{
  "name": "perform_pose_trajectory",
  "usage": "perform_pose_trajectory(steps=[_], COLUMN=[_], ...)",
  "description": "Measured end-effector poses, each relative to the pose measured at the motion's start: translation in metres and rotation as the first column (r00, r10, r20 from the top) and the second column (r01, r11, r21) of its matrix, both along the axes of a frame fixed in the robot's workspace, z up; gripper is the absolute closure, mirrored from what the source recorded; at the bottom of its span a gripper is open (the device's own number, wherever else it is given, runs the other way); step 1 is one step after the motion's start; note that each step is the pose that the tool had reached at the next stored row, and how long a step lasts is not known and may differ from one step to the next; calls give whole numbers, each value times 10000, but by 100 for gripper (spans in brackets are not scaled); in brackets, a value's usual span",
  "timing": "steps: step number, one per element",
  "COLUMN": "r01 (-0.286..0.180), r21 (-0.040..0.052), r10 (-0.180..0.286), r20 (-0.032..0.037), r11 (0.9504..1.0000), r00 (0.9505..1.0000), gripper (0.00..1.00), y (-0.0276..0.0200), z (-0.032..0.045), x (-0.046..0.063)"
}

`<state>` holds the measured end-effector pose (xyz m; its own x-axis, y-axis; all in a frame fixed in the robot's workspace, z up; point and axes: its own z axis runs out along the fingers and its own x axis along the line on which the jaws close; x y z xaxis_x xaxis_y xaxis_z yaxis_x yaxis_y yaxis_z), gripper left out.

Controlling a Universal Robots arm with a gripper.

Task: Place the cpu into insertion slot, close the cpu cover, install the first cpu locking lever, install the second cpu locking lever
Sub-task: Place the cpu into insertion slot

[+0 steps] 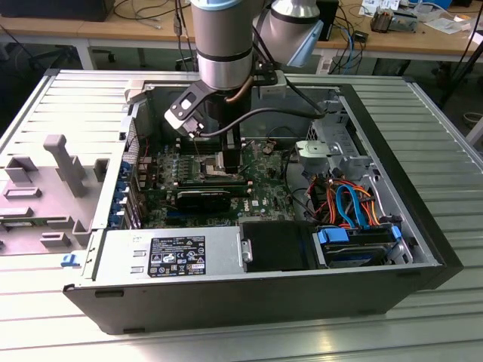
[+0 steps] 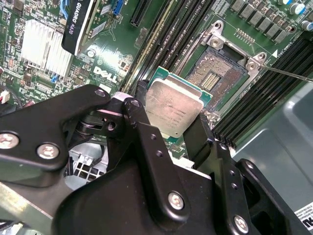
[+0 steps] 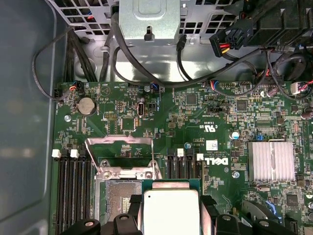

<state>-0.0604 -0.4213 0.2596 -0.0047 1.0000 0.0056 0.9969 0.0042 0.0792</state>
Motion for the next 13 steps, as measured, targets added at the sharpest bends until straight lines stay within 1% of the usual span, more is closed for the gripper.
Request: perform_pose_trajectory(steps=[13], r01=[0], r21=[0], r10=[0], r20=[1], r11=[10000], r00=[10000], gripper=[45], y=[0], z=[-7], x=[-38])
